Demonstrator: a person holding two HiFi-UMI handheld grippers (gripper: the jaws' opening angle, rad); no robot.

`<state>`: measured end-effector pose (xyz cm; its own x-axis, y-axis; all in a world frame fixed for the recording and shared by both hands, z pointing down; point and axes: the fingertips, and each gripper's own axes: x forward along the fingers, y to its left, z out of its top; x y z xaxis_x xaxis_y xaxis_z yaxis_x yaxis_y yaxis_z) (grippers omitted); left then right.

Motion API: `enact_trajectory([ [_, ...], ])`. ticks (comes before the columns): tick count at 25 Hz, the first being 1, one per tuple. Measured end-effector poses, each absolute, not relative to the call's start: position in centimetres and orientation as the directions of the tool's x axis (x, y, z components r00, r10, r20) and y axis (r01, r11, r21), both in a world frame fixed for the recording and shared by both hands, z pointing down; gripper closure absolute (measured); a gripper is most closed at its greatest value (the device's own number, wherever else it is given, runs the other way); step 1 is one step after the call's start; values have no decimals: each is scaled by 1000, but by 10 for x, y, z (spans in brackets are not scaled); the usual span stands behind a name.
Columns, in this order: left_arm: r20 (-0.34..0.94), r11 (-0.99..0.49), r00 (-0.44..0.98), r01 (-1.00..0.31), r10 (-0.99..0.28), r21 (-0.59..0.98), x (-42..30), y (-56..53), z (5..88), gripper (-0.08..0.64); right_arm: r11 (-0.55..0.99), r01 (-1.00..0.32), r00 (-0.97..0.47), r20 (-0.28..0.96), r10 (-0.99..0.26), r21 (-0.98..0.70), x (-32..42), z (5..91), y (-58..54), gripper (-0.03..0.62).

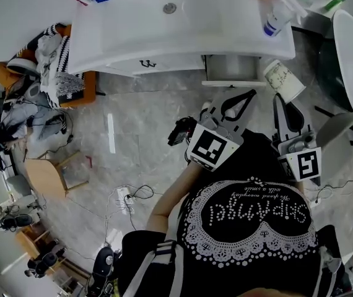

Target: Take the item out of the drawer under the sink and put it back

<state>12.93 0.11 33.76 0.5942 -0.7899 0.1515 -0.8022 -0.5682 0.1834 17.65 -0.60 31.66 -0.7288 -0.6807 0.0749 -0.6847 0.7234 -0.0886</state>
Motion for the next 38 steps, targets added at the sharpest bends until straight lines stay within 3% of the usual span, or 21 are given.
enact_trajectory([
  [38, 112, -484, 514, -848, -850, 217, 104, 22, 338, 557, 773, -630, -777, 61, -627, -73, 160, 313, 17, 568],
])
